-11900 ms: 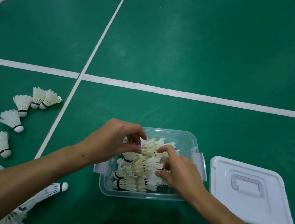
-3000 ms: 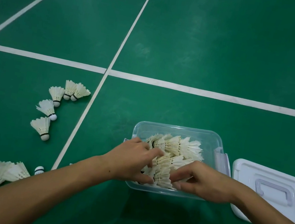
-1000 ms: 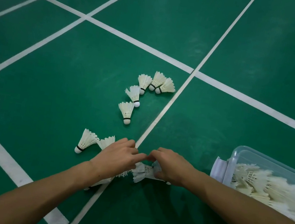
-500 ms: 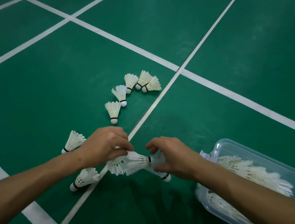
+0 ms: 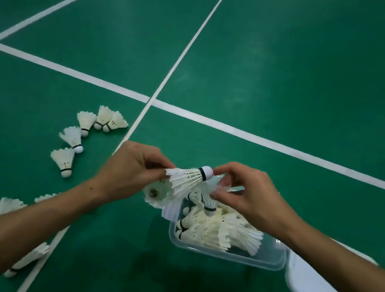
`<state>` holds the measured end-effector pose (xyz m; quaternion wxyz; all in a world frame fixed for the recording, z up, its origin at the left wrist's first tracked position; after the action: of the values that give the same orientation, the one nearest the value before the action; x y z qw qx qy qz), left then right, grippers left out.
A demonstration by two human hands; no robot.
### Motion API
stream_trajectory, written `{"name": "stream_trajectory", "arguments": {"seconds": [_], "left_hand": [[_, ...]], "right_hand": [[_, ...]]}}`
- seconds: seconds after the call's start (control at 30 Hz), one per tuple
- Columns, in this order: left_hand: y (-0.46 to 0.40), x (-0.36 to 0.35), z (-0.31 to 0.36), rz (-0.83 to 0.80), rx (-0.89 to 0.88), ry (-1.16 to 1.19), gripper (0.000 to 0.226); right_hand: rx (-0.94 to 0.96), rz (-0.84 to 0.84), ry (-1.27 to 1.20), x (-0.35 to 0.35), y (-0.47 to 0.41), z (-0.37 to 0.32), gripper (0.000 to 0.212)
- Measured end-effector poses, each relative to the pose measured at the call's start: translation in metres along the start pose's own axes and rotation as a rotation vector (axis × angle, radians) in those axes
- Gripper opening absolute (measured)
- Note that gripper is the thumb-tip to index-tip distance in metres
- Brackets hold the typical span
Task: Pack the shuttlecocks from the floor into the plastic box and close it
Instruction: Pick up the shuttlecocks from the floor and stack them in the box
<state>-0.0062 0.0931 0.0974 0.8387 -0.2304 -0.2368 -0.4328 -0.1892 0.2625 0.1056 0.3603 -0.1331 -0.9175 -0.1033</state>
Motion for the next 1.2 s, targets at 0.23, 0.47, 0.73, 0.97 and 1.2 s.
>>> {"name": "stream_trajectory", "arguments": {"seconds": [0.23,0.47,0.73,0.97,1.2], "left_hand": [[-0.026,-0.055,0.022,-0.024,0.014,0.035,0.013],[-0.013,-0.075,0.008,-0.075,0.053,0.023,0.013],[-0.018,-0.081,0.007,-0.109,0.086,-0.017,0.011],[-0.029,-0.089,0.004,-0.208,0.194,-0.071,0.006],[-0.036,-0.099,0.018,-0.262,0.215,-0.148,0.004]], "right_hand": [[-0.191,0.266,-0.045,0.022,0.059,0.087,0.014],[-0.322,0.247,-0.174,-0.010,0.092,0.119,0.014],[-0.447,-0.042,-0.277,-0.061,0.075,0.125,0.018],[-0.556,-0.152,-0.308,-0.069,0.060,0.142,0.030],[-0.507,-0.147,-0.415,-0.035,0.079,0.126,0.029]]}}
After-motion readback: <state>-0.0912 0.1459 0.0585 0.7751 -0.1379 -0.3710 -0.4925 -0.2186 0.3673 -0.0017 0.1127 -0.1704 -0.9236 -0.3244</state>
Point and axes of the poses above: each hand's wrist, its own y-axis away from the middle knuckle, its own x-axis out of the back of the hand, z = x × y, the point moved 6 cm from there along -y, towards the middle knuckle
